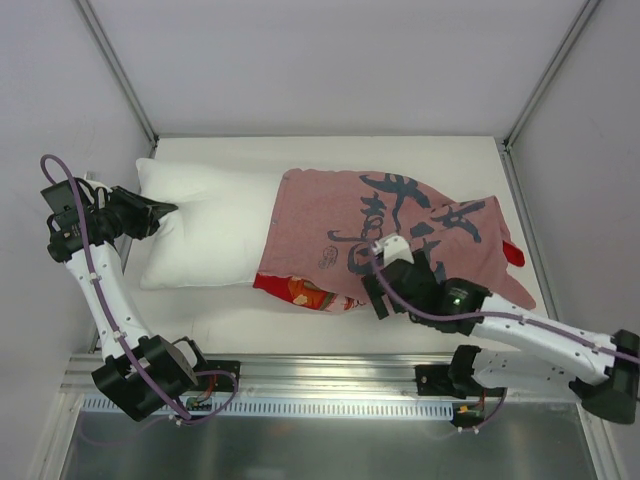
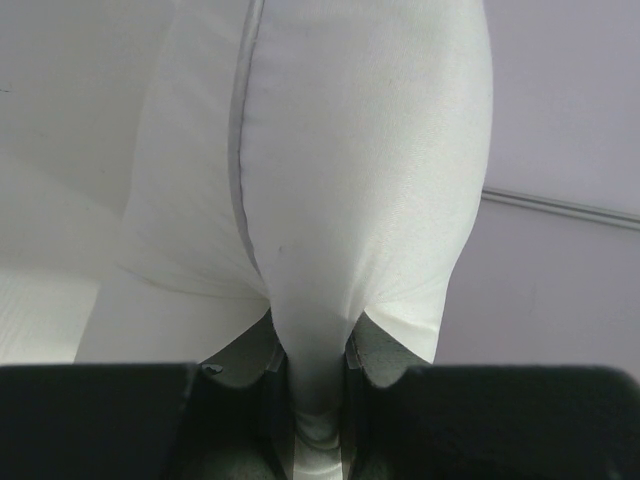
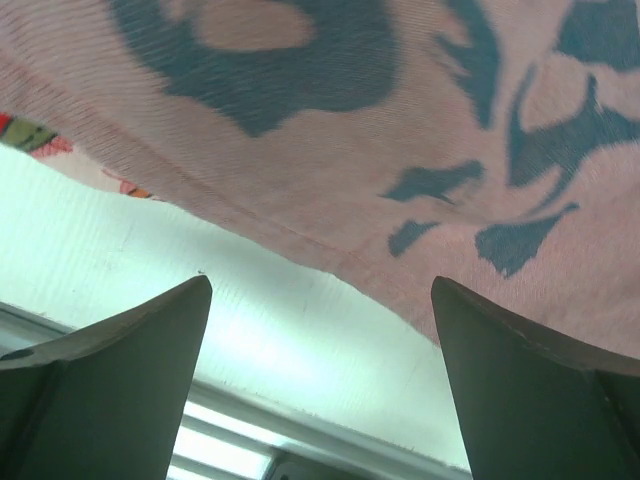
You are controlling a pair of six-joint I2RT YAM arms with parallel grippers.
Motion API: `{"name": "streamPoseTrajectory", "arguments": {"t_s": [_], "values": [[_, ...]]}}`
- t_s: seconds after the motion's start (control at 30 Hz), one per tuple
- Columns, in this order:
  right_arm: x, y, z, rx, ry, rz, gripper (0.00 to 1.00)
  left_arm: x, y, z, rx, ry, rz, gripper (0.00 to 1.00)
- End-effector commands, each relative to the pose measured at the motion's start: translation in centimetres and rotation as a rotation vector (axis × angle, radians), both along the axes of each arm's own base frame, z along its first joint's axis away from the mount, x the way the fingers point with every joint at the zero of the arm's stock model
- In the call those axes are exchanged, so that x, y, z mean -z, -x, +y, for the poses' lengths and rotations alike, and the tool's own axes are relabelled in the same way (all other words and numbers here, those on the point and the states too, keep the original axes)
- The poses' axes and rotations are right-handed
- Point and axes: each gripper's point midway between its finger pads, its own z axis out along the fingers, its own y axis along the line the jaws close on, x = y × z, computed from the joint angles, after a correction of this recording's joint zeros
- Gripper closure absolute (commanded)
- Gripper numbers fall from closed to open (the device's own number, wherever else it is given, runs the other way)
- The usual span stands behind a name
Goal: Remove the pillowcase from the pillow
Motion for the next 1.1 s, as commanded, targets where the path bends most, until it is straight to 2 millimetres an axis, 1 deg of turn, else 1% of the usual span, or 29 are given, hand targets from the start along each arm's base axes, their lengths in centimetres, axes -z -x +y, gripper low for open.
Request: {"name": "streamPoseTrajectory", "arguments": {"t_s": [0.0, 0.03, 0.07, 0.1, 0.13, 0.2, 0.23, 0.27, 0.33, 0.37, 0.43, 0.47, 0.5, 0.53, 0.57, 0.6, 0.63, 0.67, 0.7, 0.73, 0.8, 0.83, 0.87, 0.9, 0.97, 1.0, 1.03, 1.07], "values": [[-0.4, -1.3, 1.4, 0.000, 0.126, -0.197, 0.04, -3.4, -0.8, 0.0, 0.011, -0.014, -0.112, 1.00], [0.5, -1.4, 2.1, -0.018, 0.196, -0.211, 0.04, -3.4, -0.8, 0.0, 0.010, -0.016, -0.112, 1.00], [0.3, -1.4, 3.0, -0.042, 0.230, -0.261, 0.04, -3.3, -0.8, -0.1, 0.015, -0.015, -0.112, 1.00], [0.6, -1.6, 3.5, -0.054, 0.264, -0.276, 0.04, -3.4, -0.8, 0.0, 0.013, -0.015, -0.113, 1.00], [1.4, -1.5, 4.5, -0.085, 0.321, -0.286, 0.04, -3.3, -0.7, -0.1, 0.013, -0.019, -0.114, 1.00], [1.6, -1.8, 5.6, -0.107, 0.364, -0.324, 0.04, -3.3, -0.7, -0.2, 0.015, -0.015, -0.114, 1.00], [2.3, -1.8, 6.5, -0.129, 0.382, -0.330, 0.04, -3.3, -0.7, -0.1, 0.014, -0.014, -0.113, 1.00], [2.6, -1.7, 6.9, -0.142, 0.384, -0.331, 0.04, -3.4, -0.7, -0.2, 0.014, -0.015, -0.115, 1.00], [3.3, -1.7, 7.6, -0.159, 0.388, -0.331, 0.04, -3.5, -0.7, -0.2, 0.018, -0.010, -0.116, 1.00], [3.8, -1.8, 7.5, -0.155, 0.411, -0.334, 0.04, -3.6, -0.7, -0.3, 0.019, -0.012, -0.119, 1.00], [4.1, -2.1, 7.3, -0.130, 0.437, -0.353, 0.04, -3.7, -0.6, -0.3, 0.020, -0.012, -0.122, 1.00], [3.9, -2.6, 7.1, -0.103, 0.469, -0.383, 0.03, -3.6, -0.6, -0.3, 0.021, -0.013, -0.122, 1.00], [3.9, -2.8, 7.1, -0.091, 0.484, -0.395, 0.01, -3.5, -0.6, -0.3, 0.020, -0.010, -0.119, 1.00], [3.9, -3.0, 7.0, -0.073, 0.487, -0.404, 0.05, -3.5, -0.6, -0.4, 0.022, -0.007, -0.119, 1.00], [3.8, -3.2, 6.9, -0.057, 0.498, -0.419, 0.13, -3.4, -0.5, -0.4, 0.021, -0.006, -0.116, 1.00], [3.9, -3.3, 6.8, -0.048, 0.510, -0.423, 0.39, -3.3, -0.6, -0.4, 0.019, -0.006, -0.115, 1.00], [4.0, -3.5, 6.6, -0.021, 0.497, -0.421, 0.59, -3.3, -0.5, -0.4, 0.021, -0.005, -0.115, 1.00], [3.9, -3.7, 6.1, 0.004, 0.500, -0.430, 0.75, -3.3, -0.5, -0.4, 0.021, -0.004, -0.114, 1.00], [3.5, -3.9, 5.8, 0.031, 0.486, -0.436, 0.99, -3.2, -0.5, -0.4, 0.020, -0.007, -0.115, 1.00], [3.2, -4.2, 4.7, 0.058, 0.509, -0.431, 0.99, -3.3, -0.6, -0.4, 0.021, -0.004, -0.114, 1.00], [2.4, -4.6, 3.4, 0.121, 0.487, -0.447, 0.99, -3.3, -0.7, -0.3, 0.020, -0.006, -0.114, 1.00], [1.2, -4.6, 2.3, 0.144, 0.480, -0.455, 0.99, -3.4, -0.7, -0.3, 0.019, -0.006, -0.116, 1.00], [0.6, -4.9, 1.3, 0.180, 0.465, -0.456, 0.99, -3.4, -0.8, -0.2, 0.019, -0.005, -0.113, 1.00], [-1.0, -5.0, 0.3, 0.218, 0.420, -0.473, 0.99, -3.3, -0.8, -0.2, 0.019, -0.006, -0.112, 1.00], [-2.9, -5.5, -1.3, 0.283, 0.376, -0.480, 0.99, -3.2, -0.9, 0.0, 0.012, -0.010, -0.107, 1.00], [-3.7, -6.3, -3.3, 0.355, 0.365, -0.462, 0.99, -2.9, -1.0, 0.1, 0.009, -0.008, -0.099, 1.00], [-5.7, -6.5, -4.4, 0.406, 0.285, -0.472, 0.99, -2.9, -1.1, 0.3, 0.001, -0.012, -0.095, 1.00], [-6.3, -6.8, -5.2, 0.432, 0.240, -0.446, 0.99, -2.8, -1.2, 0.5, -0.005, -0.016, -0.092, 1.00]]}}
